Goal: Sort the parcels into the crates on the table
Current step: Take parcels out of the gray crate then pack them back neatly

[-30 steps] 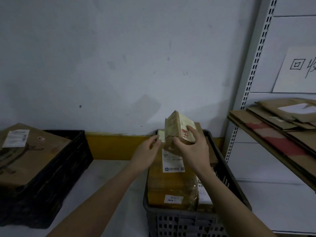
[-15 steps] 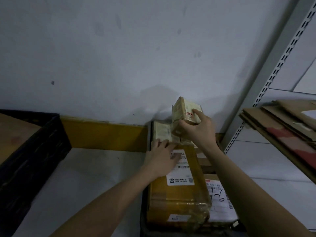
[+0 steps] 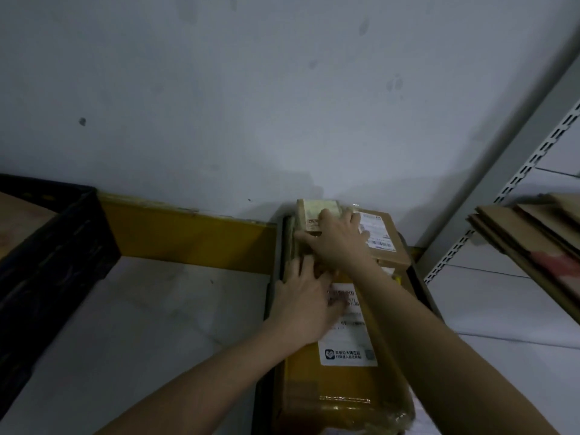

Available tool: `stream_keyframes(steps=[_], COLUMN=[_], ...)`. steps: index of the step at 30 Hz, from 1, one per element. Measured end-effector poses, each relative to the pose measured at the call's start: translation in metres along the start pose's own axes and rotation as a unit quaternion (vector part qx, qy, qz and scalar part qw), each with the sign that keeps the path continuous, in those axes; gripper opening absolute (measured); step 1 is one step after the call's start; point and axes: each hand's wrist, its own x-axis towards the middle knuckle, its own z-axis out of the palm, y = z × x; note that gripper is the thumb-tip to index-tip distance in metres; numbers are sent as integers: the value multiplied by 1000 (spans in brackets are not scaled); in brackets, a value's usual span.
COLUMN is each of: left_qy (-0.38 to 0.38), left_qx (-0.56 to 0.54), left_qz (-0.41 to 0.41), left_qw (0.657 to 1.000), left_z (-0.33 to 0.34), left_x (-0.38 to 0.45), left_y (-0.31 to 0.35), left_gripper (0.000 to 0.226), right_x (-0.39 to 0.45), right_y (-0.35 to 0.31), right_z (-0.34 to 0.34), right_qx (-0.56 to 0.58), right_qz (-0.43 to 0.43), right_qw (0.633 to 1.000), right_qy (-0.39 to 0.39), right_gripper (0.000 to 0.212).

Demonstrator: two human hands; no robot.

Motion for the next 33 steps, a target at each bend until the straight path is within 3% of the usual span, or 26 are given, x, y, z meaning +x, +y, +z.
stream_keyframes(steps=[4, 6, 9, 13, 16, 18, 20, 22, 25, 29, 31, 33], left_qy=[-14, -17, -20, -32, -28, 8, 41, 26, -21, 13, 42, 65], left_qx=[-4, -6, 0, 17, 13, -34, -91, -121, -71, -15, 31, 95], left_qz=[-8, -11, -17, -21, -37, -57, -75, -97, -114, -124, -130, -131], left_qw=[1000, 1000, 1000, 999, 999, 998, 992, 988, 991, 992, 990, 985], left_z=[0, -1, -2, -5, -10, -20, -33, -42, -32, -11, -11, -19], left_x=[1, 1, 3, 1, -1, 5, 21, 43, 65, 65, 61, 56], left_y=[-1, -1, -2, 0, 3, 7, 8, 10, 17, 22, 26, 36], left_gripper=[54, 55, 58, 59, 63, 69, 71, 74, 73, 67, 69, 71], right_x=[15, 14, 11, 8, 4, -2, -12, -29, -54, -80, -94, -108], right_y=[43, 71, 93, 90, 94, 107, 124, 138, 154, 161, 163, 165], right_z=[-21, -21, -9, -10, -8, -9, -12, -11, -5, -13, -21, -26], right_qx=[-15, 8, 21, 13, 33, 97, 189, 221, 207, 246, 262, 208], right_qz=[3, 60, 33, 63, 44, 45, 83, 65, -12, -68, -79, -76], right_qw=[1000, 998, 996, 995, 993, 992, 978, 970, 977, 965, 961, 975], right_qy=[21, -24, -75, -82, -107, -63, 32, 76, 58, 54, 37, -31], right_gripper=[48, 53, 44, 62, 59, 53, 51, 44, 46, 50, 37, 24])
